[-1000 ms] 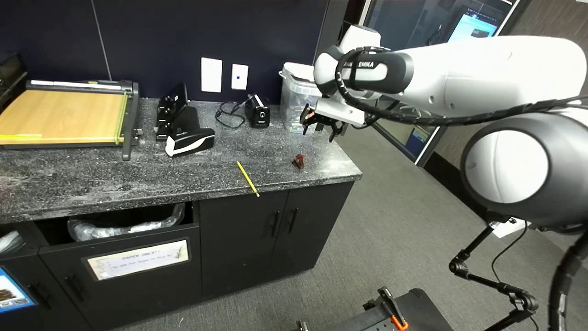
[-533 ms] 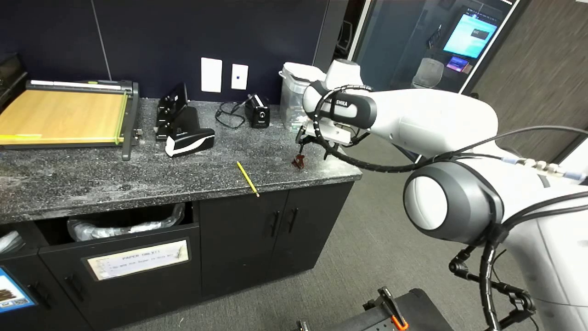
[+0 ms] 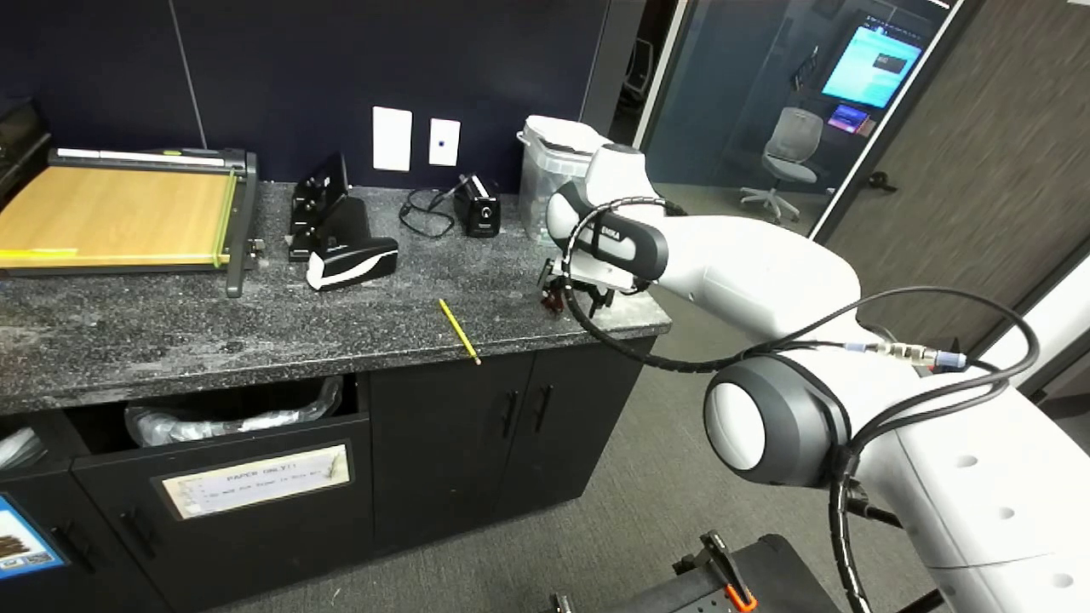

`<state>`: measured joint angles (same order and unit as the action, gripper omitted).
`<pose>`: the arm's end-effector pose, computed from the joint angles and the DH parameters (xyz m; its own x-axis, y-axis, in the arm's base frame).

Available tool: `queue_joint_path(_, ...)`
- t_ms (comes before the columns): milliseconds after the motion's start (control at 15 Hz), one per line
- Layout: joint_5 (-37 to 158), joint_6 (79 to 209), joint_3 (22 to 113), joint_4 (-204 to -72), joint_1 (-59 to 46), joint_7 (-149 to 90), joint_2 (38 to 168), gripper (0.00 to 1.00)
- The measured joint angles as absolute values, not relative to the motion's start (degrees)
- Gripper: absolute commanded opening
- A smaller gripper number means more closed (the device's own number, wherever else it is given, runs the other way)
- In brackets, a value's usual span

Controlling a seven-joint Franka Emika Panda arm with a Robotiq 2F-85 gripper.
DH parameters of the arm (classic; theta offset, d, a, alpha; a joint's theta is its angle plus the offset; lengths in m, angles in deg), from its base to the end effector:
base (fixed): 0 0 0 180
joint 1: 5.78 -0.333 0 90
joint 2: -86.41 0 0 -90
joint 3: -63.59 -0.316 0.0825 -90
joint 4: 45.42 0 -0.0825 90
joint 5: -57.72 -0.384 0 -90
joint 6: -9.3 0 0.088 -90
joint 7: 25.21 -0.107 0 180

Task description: Move the staple remover to the right

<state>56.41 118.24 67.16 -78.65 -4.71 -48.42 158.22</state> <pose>0.8126 -0.0353 0.2331 0.8987 -0.4315 0.0779 -0.4333 -0.9012 0.0070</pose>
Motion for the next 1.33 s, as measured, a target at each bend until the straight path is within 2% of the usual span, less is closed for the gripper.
queue_joint_path(67, 56.41, 118.24, 67.16, -77.96, -4.75, -48.56, 158.99, 0.72)
queue_joint_path(600, 56.44, 118.78, 66.90, -75.22, -5.40, -48.66, 160.62, 0.12)
queue_joint_path(733, 56.46, 119.53, 66.90, -75.07, -5.86, -48.66, 160.62, 0.00)
queue_joint_path(867, 56.65, 120.98, 67.01, -75.05, -6.35, -48.68, 160.66, 0.03)
queue_joint_path(1333, 57.33, 127.49, 68.45, -73.67, -7.26, -48.77, 160.65, 0.04)
